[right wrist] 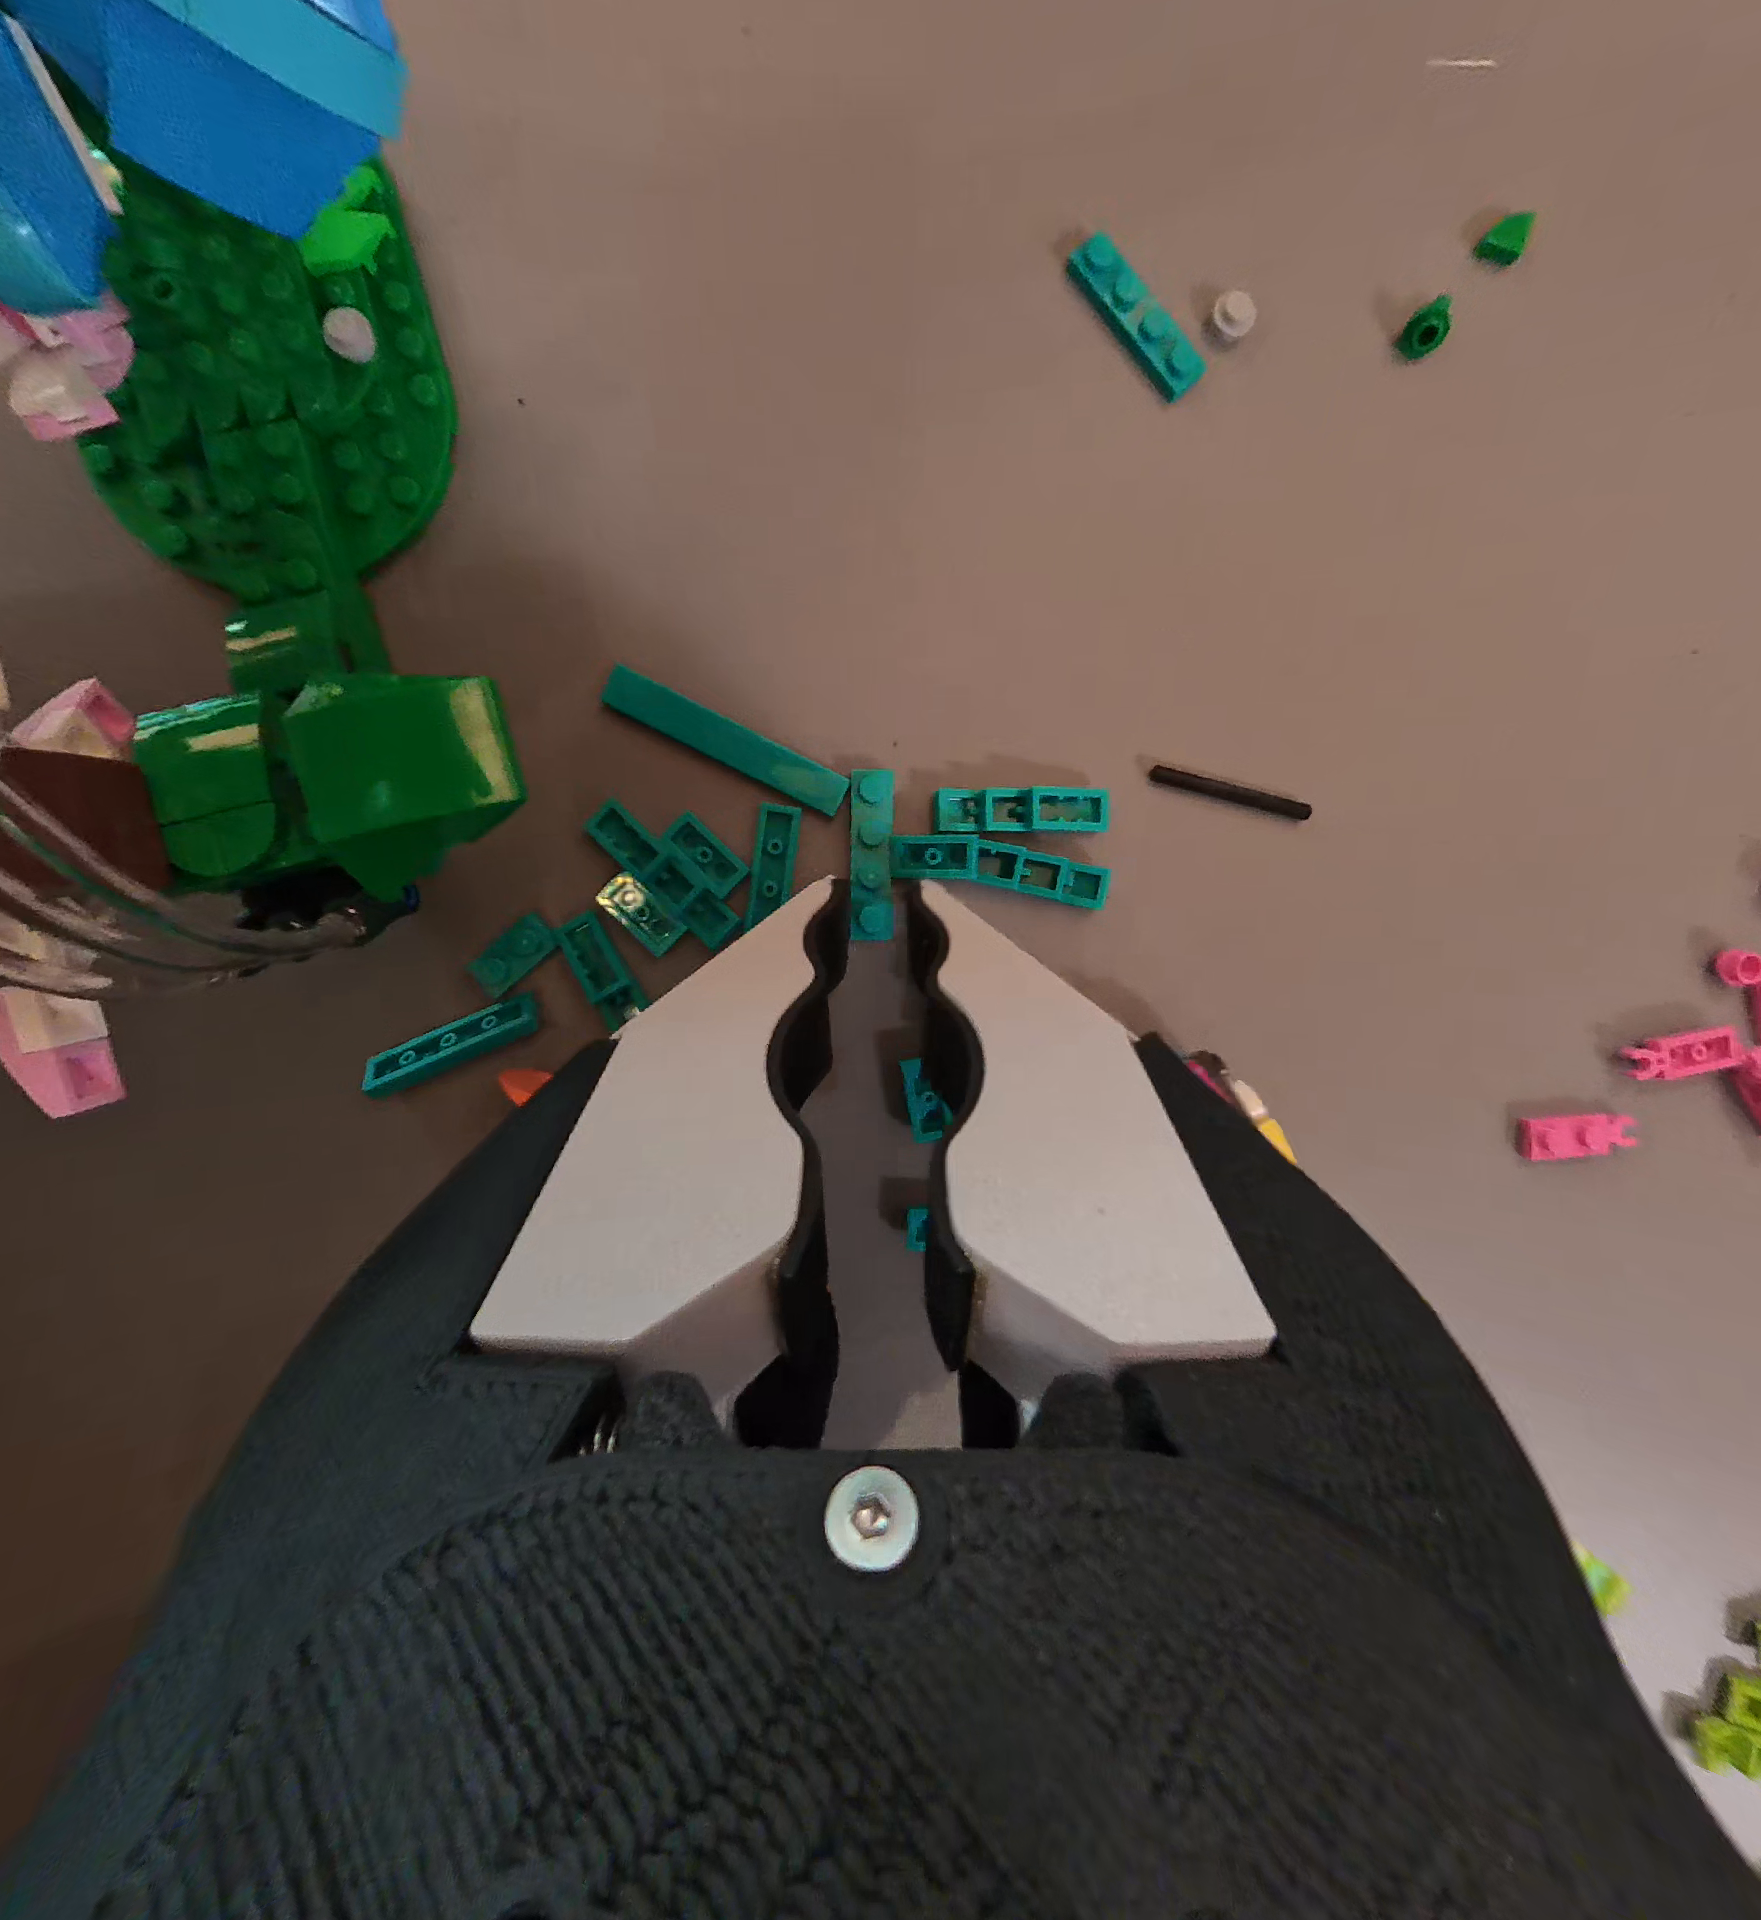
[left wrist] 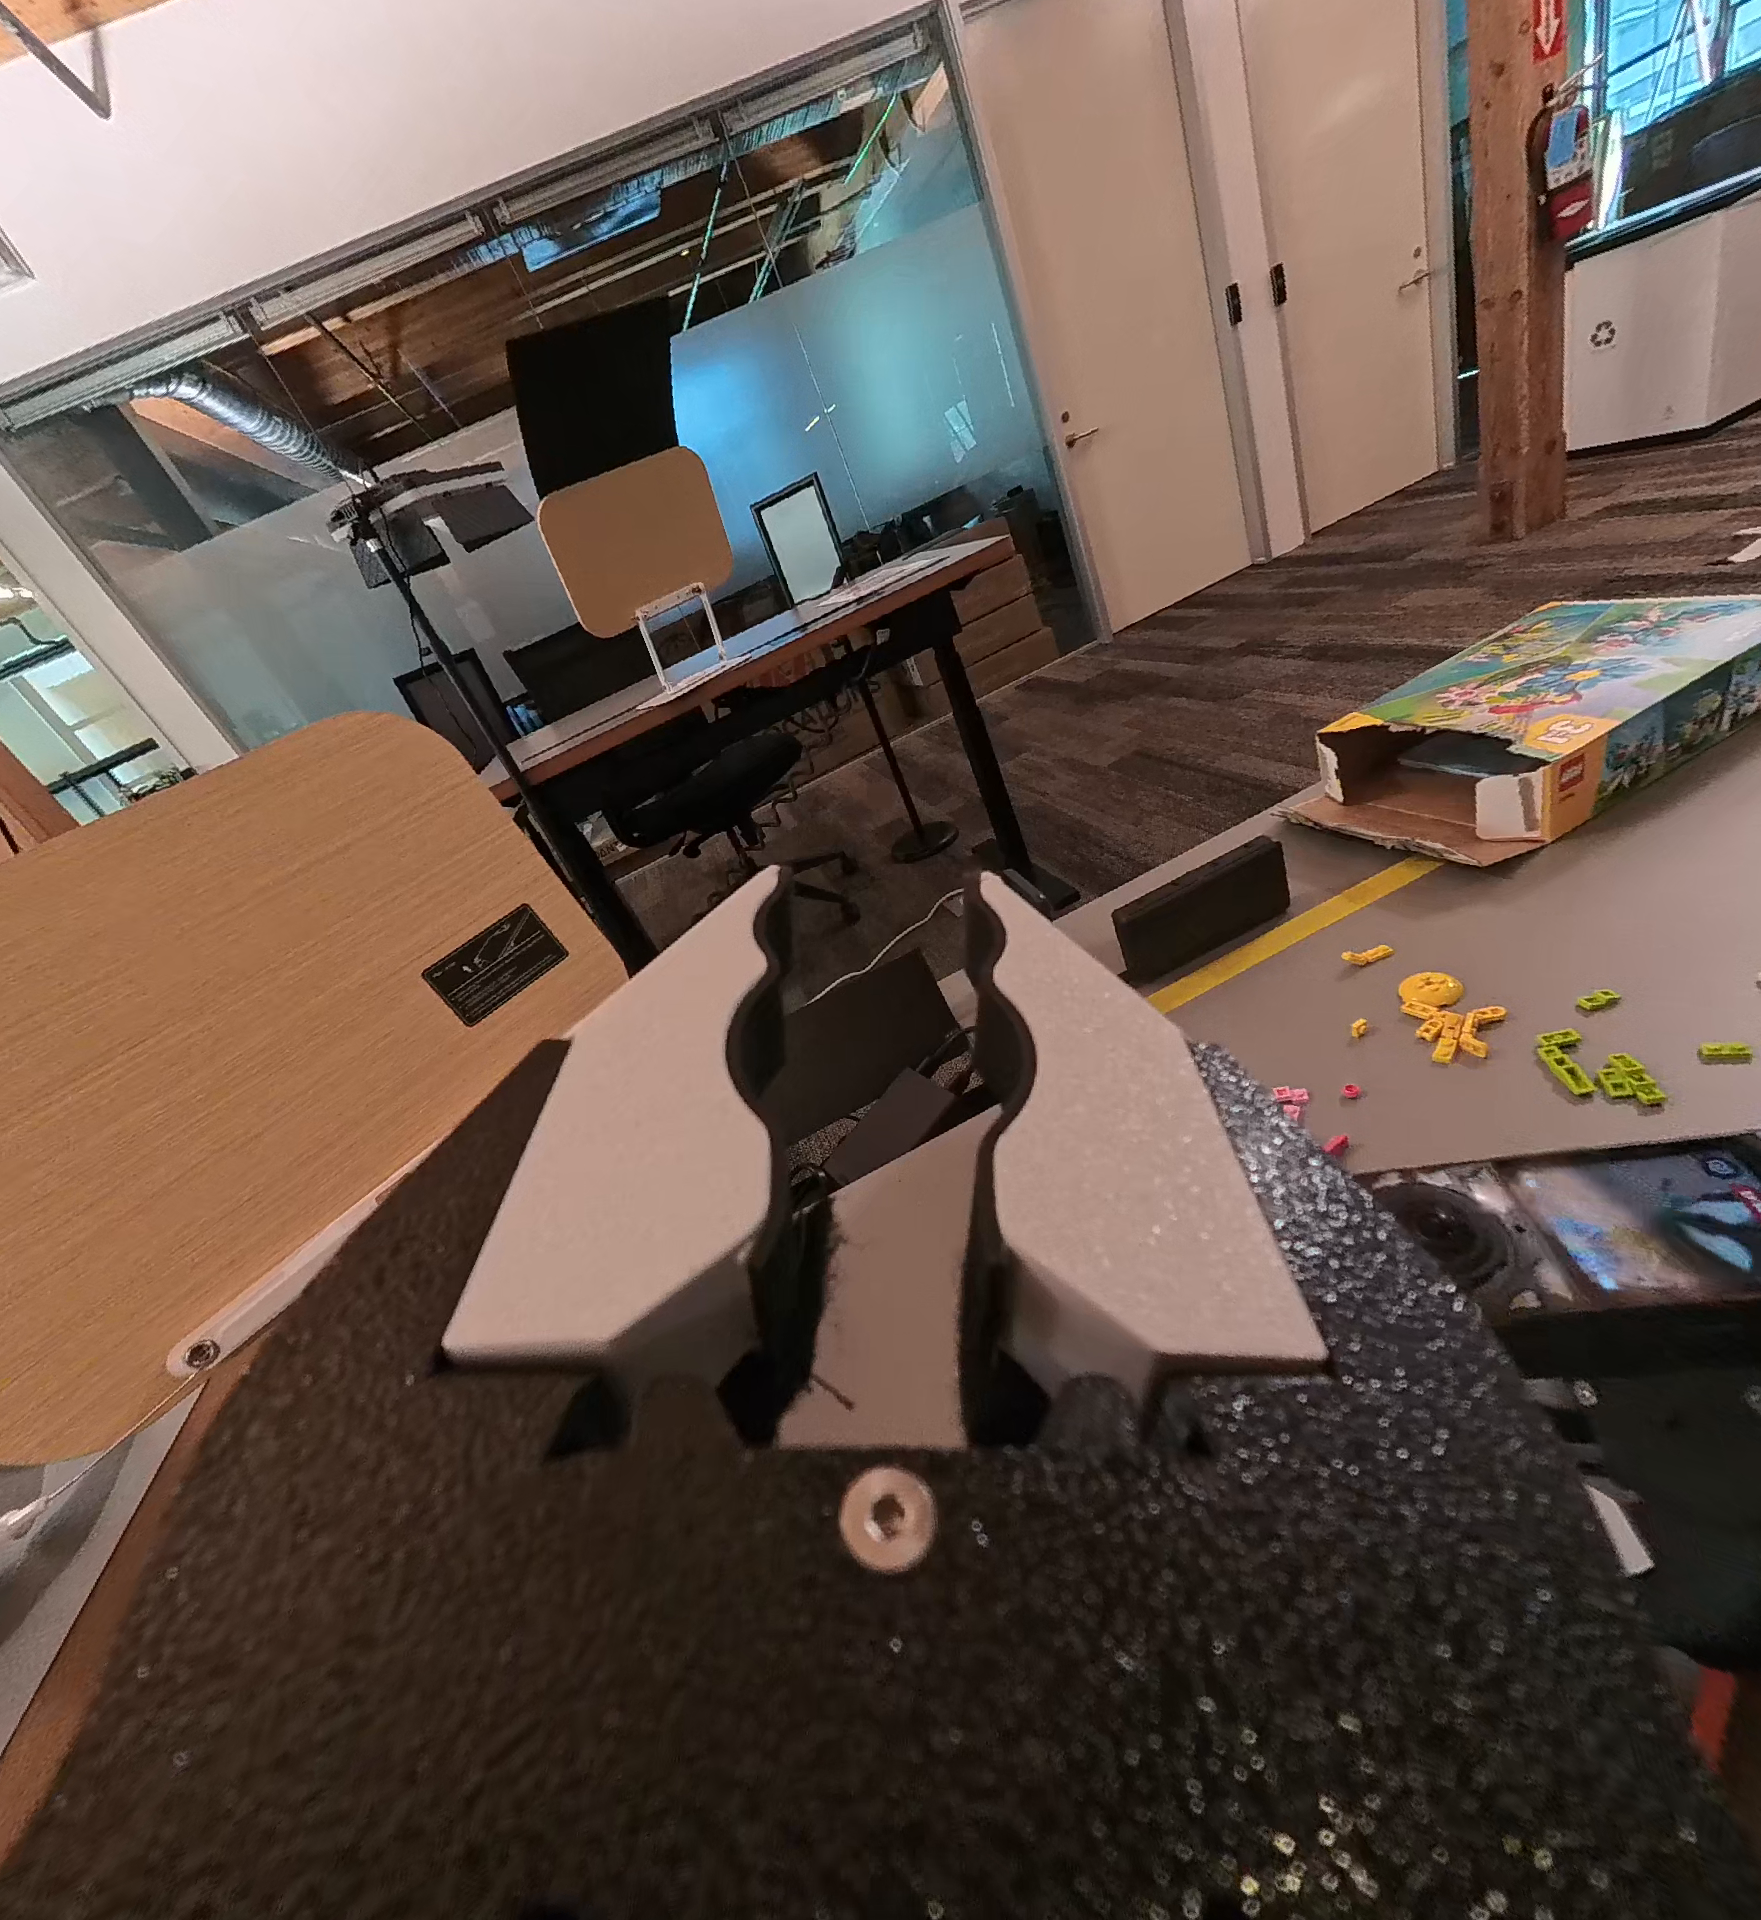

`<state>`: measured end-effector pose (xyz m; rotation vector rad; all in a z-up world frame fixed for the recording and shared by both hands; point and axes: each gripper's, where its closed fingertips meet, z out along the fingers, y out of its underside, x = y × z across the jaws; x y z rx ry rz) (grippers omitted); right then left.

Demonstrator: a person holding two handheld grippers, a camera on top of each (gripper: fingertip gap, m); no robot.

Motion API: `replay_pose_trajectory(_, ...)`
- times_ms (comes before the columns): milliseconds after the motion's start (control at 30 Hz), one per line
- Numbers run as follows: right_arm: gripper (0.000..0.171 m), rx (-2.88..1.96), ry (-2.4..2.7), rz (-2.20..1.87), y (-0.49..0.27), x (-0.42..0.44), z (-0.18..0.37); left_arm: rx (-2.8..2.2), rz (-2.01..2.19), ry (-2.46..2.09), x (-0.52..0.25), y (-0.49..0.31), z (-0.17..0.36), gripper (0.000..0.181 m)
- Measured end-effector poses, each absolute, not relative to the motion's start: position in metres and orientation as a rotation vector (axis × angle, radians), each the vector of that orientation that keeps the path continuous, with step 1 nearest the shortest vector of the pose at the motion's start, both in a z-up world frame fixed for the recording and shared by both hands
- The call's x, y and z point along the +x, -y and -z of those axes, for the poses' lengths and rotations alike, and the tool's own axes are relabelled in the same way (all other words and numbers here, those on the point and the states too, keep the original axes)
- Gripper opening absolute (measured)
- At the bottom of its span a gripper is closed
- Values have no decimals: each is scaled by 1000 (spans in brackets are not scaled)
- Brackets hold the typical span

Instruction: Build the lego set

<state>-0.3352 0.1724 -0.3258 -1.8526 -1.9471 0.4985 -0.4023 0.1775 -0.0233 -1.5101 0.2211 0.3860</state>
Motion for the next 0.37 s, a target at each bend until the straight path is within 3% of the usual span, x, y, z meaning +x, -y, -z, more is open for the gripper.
replay_pose_trajectory(33,6,-1856,1947,-512,-171,-335,326,-1511,-387,-221,-402,-178,23,30)
replay_pose_trajectory(200,6,-1764,1917,-530,-172,-326,309,-1518,-407,-204,-410,-175,25,30)
replay_pose_trajectory(367,5,-1666,1721,-485,-192,-246,232,-1515,-399,-162,-422,-169,24,30)
